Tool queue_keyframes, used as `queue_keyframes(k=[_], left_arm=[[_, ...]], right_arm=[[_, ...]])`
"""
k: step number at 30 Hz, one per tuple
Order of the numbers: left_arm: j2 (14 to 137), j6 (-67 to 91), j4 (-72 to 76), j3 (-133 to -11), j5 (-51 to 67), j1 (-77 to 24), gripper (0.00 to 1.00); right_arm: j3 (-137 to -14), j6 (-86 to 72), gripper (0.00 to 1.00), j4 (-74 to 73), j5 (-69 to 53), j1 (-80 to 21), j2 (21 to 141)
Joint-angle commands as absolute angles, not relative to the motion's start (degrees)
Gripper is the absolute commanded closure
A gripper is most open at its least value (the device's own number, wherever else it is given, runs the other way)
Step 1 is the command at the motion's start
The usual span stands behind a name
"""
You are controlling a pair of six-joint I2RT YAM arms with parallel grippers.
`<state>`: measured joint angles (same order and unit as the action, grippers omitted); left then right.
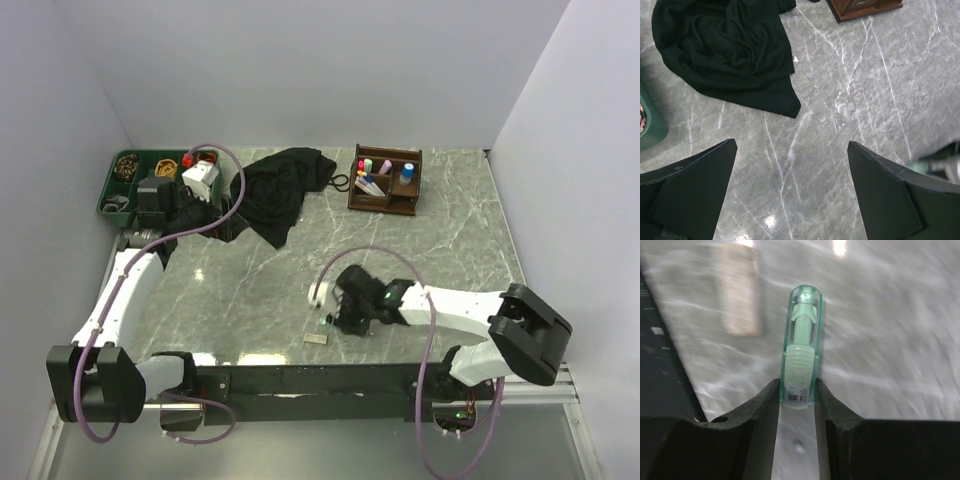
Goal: Sort the stationery into containers
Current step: Pick up the stationery from the center of the board, then place the stationery in the storage box.
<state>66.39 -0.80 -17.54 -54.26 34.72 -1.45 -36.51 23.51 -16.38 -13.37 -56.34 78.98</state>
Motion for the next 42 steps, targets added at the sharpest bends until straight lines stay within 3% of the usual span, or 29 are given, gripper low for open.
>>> queue_keyframes(k=[1,5,12,26,42], left_arm=[[68.2,-0.7,-18.54,-58.35,36.39,-1.23,0.0],[72.14,-0.79,-19.42,-62.13,36.91,-1.32,0.01],[78.48,-0.35,-20.39,-69.77,37.36,-2.02,0.0],[85.43,-1.14,-19.6,-73.13,34.45,-2.99,0.01],[90.44,-1.84,-20.57,-76.55,34.1,-3.08,0.01]], right_arm=[[-44.35,14.87,1.0,-22.3,-14.4,-45.12,74.88],[-48.77,4.76,1.0,-23.64,-18.54,-28.53,75.32],[-49.83,-8.69,1.0,-20.39,-18.9,-16.28,76.64],[-62.22,-12.22,1.0,-18.02,-8.97,-7.3,89.99],[-75.93,-8.61,1.0,-15.56,-3.52,-7.12,105.38]])
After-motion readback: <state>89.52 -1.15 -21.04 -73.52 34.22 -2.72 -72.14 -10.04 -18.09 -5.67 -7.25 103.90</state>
